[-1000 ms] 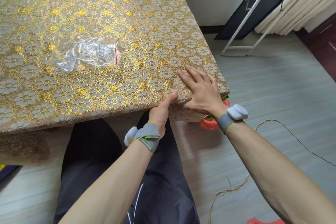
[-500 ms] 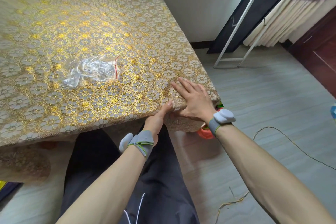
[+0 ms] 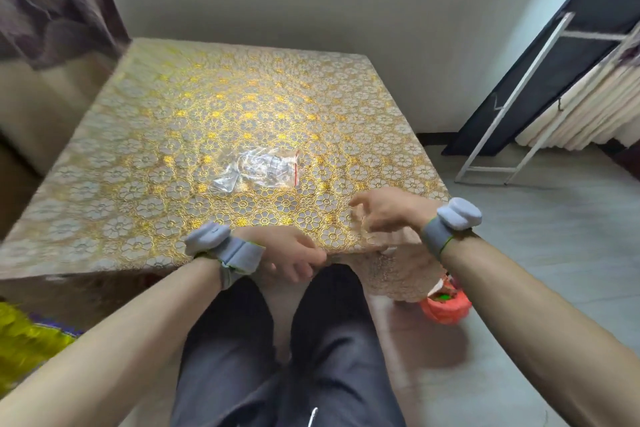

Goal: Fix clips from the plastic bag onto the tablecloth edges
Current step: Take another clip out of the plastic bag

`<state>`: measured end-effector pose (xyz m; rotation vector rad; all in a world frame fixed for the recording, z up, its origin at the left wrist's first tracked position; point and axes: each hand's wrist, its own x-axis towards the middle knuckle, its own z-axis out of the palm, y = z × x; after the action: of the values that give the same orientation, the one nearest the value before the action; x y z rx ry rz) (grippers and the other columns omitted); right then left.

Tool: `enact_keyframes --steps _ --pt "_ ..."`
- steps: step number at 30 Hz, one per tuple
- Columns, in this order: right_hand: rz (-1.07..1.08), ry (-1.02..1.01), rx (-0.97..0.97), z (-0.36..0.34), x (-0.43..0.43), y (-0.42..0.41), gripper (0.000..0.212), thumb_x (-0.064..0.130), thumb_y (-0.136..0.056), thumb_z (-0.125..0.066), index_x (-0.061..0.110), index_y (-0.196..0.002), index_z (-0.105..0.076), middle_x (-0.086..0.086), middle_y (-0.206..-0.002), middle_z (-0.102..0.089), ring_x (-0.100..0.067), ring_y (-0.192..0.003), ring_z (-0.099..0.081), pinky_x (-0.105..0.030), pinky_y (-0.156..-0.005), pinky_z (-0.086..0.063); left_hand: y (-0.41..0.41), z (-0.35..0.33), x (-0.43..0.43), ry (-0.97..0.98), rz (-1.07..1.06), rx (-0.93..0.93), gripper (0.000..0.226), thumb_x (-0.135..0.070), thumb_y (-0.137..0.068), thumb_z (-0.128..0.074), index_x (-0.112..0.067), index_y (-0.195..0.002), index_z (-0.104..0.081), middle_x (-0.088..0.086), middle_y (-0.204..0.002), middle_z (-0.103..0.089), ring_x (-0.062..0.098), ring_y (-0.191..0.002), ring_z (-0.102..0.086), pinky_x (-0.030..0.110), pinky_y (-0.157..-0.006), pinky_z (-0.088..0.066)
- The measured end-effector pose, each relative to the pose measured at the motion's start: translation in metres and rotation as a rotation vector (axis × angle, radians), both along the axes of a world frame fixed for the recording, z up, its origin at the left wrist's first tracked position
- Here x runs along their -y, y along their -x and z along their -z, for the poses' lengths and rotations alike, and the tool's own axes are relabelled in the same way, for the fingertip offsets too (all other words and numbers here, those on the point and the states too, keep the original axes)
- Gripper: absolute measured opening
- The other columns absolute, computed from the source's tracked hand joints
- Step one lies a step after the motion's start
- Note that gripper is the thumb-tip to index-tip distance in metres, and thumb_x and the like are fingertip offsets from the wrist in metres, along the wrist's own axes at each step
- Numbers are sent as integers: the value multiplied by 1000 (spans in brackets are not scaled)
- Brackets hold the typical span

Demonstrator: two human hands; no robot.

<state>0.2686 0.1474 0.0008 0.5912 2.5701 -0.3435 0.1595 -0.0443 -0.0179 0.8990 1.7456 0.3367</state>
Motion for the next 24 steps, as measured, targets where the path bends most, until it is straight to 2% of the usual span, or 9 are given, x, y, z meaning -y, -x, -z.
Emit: enact_keyframes --steps 2,4,7,9,11,13,17,21,24 --pt "-15 29 -30 -3 8 13 51 34 -92 -57 32 -143 -49 2 -130 -63 -20 -115 -59 -41 -101 -49 10 -9 -1 -56 24 -141 35 -47 -94 -53 -18 -108 -65 -14 -79 -72 9 -74 -71 32 -77 -56" --pt "-21 90 -83 -2 19 35 48 36 -93 -59 29 -140 -53 1 -134 -63 -21 -123 -57 -40 -105 -47 31 -16 7 -254 -121 -302 31 -39 -95 -54 -15 -106 -68 -6 -91 -73 13 -78 -71 30 -76 -54" --pt "73 215 -323 6 27 58 35 23 -96 -56 22 -131 -60 -1 -127 -66 -18 -112 -62 -40 -103 -50 61 -18 20 -552 -422 -562 20 -30 -95 -55 -19 -107 -67 -3 -103 -70 16 -93 -66 31 -83 -51" --pt "141 219 -508 16 30 69 28 17 -98 -54 19 -123 -65 -1 -121 -68 -14 -103 -62 -36 -99 -52 77 -15 27 -622 -527 -650 21 -26 -95 -52 -21 -113 -63 -3 -109 -67 17 -98 -63 32 -84 -50" --pt "177 226 -598 28 33 81 25 14 -98 -54 20 -117 -69 0 -117 -69 -12 -102 -61 -36 -99 -52 89 -4 31 -576 -508 -751 28 -27 -95 -51 -23 -122 -57 -1 -120 -62 20 -109 -58 35 -89 -48" --pt "215 260 -647 40 36 92 23 16 -95 -57 26 -112 -70 3 -114 -69 -15 -107 -61 -42 -101 -51 99 10 34 -469 -460 -859 37 -34 -95 -50 -28 -131 -50 2 -129 -56 24 -116 -53 40 -93 -46" --pt "264 320 -682 50 43 103 23 24 -97 -57 30 -116 -69 3 -123 -60 -19 -118 -55 -46 -105 -46 103 35 30 -396 -379 -983 51 -51 -94 -45 -34 -141 -41 -2 -148 -44 23 -130 -44 41 -106 -38" --pt "196 237 -607 59 48 109 31 44 -95 -53 35 -124 -60 10 -127 -53 -14 -106 -58 -45 -91 -54 97 65 35 -336 -353 -1029 57 -61 -93 -30 -38 -145 -33 -4 -158 -27 20 -144 -25 44 -118 -22" --pt "155 115 -569 69 50 112 34 52 -96 -46 33 -123 -54 11 -133 -47 -18 -103 -61 -47 -83 -57 96 74 36 -346 -376 -1082 59 -63 -92 -27 -37 -145 -34 -6 -158 -25 18 -145 -21 43 -119 -18"
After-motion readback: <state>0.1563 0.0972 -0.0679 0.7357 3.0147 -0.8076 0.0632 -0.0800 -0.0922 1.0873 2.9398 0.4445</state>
